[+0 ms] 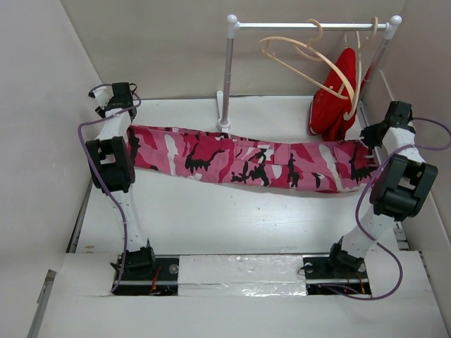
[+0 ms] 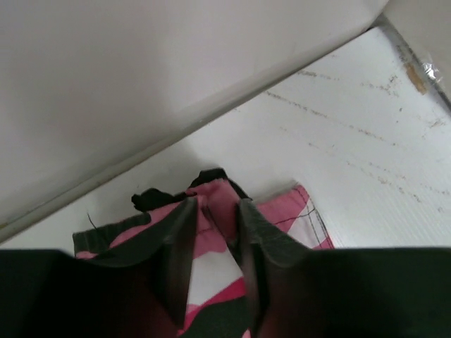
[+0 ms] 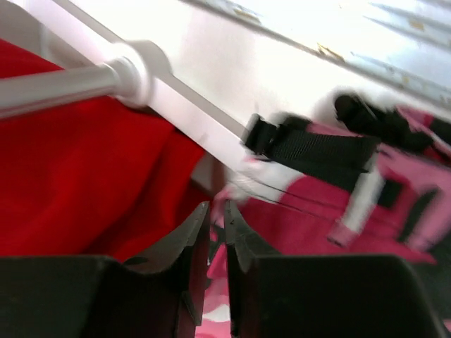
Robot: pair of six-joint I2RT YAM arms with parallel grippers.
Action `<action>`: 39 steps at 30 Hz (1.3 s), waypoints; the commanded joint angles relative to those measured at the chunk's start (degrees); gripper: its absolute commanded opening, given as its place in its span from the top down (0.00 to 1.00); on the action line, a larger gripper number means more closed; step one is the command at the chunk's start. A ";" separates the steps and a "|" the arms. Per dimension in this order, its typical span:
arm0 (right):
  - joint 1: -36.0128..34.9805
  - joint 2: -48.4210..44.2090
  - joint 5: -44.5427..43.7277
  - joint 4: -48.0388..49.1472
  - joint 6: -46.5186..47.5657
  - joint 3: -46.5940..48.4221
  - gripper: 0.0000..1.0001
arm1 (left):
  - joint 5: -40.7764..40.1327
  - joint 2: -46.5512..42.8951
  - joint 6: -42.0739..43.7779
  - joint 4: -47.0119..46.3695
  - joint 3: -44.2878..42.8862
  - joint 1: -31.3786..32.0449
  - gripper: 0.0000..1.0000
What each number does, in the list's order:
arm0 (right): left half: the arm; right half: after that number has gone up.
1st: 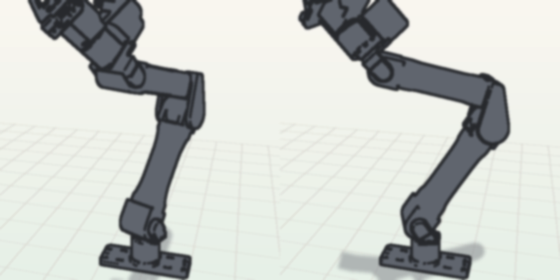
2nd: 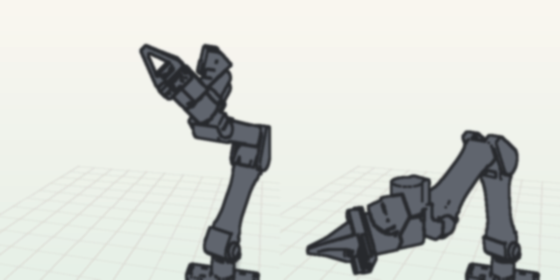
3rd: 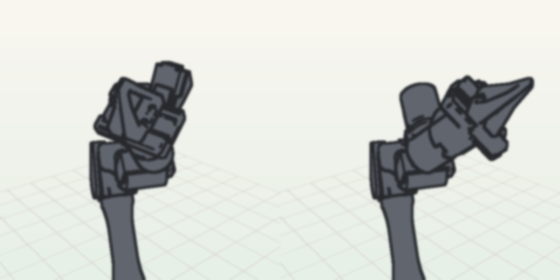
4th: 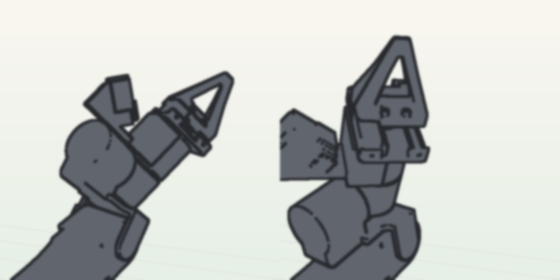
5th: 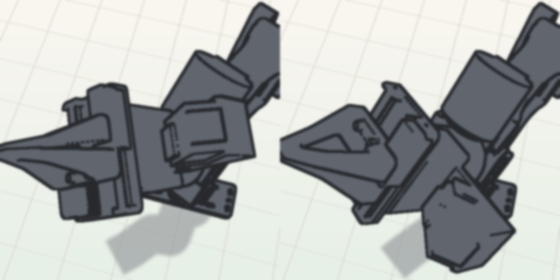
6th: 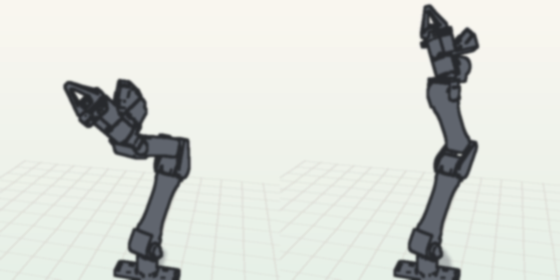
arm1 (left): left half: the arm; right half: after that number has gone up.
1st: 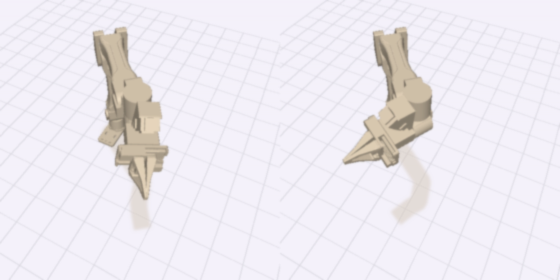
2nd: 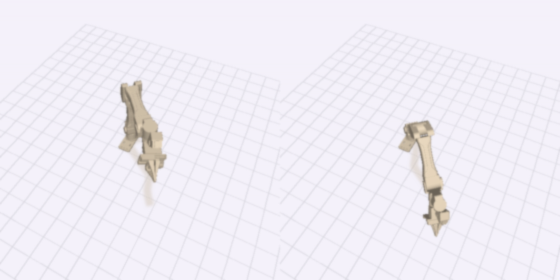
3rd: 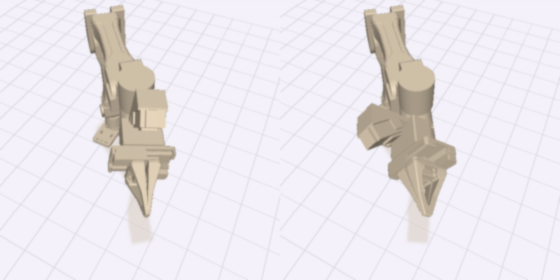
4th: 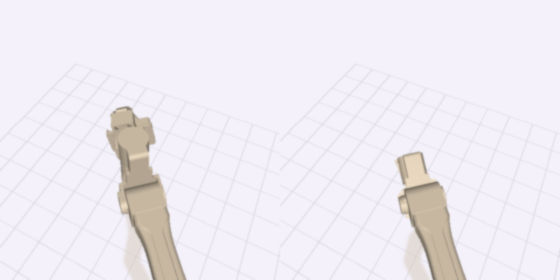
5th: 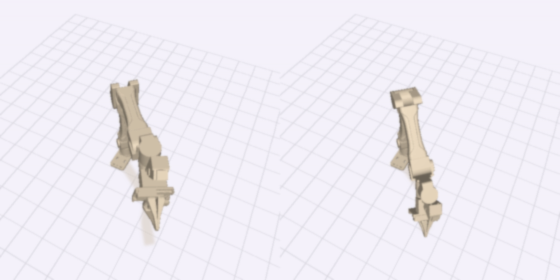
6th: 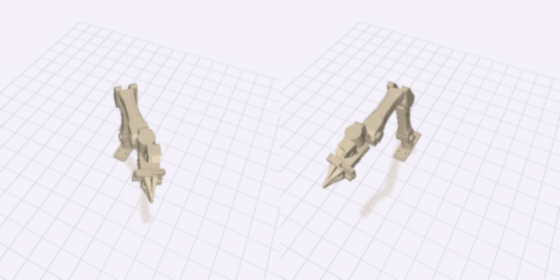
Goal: Place the trousers on the hanger
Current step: Fold the trousers at the center of the board.
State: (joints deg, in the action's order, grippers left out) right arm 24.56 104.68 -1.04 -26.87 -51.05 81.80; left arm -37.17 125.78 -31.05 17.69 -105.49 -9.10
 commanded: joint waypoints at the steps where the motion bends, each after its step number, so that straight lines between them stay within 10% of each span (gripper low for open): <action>1: 0.32 -2.90 -0.89 7.09 -0.90 1.44 0.79 | -1.33 -3.08 2.66 -6.35 -0.15 -0.92 0.70; 8: 0.84 -8.07 2.95 7.71 -0.37 -1.46 0.16 | 0.25 -7.73 2.92 -6.09 3.44 -0.30 0.35; 19: -3.02 -38.83 9.21 23.53 -0.98 -32.76 0.22 | 11.14 -25.92 -7.53 -5.48 28.85 -0.91 0.37; 23: -7.15 -48.68 10.27 26.17 0.24 -42.76 0.94 | 15.98 -28.21 -9.47 -4.51 34.20 -3.46 0.36; 25: -7.68 -51.58 10.88 25.73 1.82 -46.54 1.00 | 16.07 -28.04 -9.30 -3.20 35.79 -4.07 0.36; 28: -8.21 -55.63 12.28 24.15 4.81 -50.06 1.00 | 18.17 -27.69 -9.21 -1.79 36.41 -4.08 0.35; 33: -8.21 -59.24 16.15 25.46 6.66 -55.77 0.57 | 22.13 -27.34 -9.91 -3.02 38.52 -4.08 0.27; 39: -8.21 -58.10 16.07 25.29 8.86 -59.12 0.32 | 23.19 -23.21 -11.84 -3.89 38.69 -3.55 0.27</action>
State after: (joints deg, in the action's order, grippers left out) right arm 16.51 46.65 14.13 -5.02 -44.58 23.62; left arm -15.20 101.23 -41.23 14.50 -67.55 -12.80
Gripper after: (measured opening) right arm 0.660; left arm 0.728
